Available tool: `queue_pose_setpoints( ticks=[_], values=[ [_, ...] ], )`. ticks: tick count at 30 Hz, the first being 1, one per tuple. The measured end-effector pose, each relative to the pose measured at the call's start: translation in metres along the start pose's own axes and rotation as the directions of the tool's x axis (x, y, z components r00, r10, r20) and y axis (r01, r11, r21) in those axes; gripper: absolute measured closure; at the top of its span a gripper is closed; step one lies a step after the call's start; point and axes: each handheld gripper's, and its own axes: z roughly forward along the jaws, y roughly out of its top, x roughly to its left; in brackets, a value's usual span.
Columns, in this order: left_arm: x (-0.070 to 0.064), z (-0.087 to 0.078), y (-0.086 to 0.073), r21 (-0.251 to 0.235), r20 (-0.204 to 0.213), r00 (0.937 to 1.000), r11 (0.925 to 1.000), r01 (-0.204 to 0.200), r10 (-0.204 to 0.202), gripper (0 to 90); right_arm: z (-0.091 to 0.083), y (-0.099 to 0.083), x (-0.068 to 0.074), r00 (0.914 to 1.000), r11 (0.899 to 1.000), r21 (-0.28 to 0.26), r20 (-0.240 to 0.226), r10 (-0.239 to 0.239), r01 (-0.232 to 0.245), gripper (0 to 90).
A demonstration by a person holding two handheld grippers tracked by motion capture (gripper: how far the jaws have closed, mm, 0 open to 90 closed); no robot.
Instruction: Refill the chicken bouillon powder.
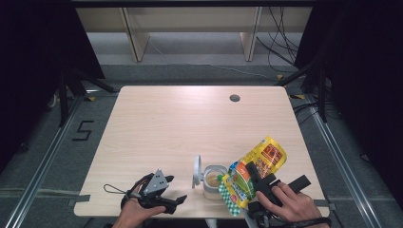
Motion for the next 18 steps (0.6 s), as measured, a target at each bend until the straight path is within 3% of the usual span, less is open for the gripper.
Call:
queue_pose_setpoints(
  ticks=[18],
  values=[
    [-0.0017, 0.0017, -0.0008, -0.01, -0.001, 0.9998, 0.9997, 0.022, -0.022, 19.6, -0.0002, -0.0013, 0.0002, 0.9999, 1.0, 0.001, -0.012, 0.009, -0.009, 62.0]
  ],
)
